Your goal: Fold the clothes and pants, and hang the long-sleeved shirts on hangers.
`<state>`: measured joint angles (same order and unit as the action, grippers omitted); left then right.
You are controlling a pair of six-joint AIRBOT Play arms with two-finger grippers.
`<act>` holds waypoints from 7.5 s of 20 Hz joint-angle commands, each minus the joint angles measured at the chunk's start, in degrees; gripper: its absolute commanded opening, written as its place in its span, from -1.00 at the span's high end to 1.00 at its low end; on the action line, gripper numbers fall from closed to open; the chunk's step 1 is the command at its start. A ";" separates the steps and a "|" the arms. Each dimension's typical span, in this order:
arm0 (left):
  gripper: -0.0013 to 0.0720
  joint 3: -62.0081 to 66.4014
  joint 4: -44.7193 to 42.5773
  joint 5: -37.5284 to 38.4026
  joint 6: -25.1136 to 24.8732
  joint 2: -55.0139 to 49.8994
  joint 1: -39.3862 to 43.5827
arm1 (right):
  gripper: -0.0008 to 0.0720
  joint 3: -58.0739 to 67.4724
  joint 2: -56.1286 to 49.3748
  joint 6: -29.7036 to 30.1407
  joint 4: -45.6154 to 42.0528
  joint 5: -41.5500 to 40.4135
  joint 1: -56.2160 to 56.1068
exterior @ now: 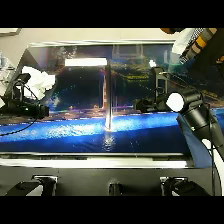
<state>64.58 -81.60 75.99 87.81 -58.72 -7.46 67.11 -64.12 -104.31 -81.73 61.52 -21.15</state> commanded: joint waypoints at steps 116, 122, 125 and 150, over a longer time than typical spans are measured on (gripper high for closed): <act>-0.60 -21.68 29.29 -22.08 -13.09 -16.04 -13.46 | 0.90 -33.48 2.73 9.97 35.87 1.03 17.90; -0.37 -21.66 35.52 -25.49 -14.82 -22.08 -13.40 | 0.90 -33.38 4.33 9.33 36.02 1.36 17.90; 0.62 -21.59 42.77 -25.42 -20.09 -22.71 -13.40 | 0.90 -32.41 5.90 9.35 36.02 1.31 17.90; 0.93 24.33 -2.62 -17.79 25.81 26.58 -13.53 | 0.90 23.80 30.99 10.97 -3.34 -2.58 17.90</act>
<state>88.75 -81.06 57.32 111.24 -34.26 -20.95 90.50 -34.72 -91.83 -84.18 59.55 -3.22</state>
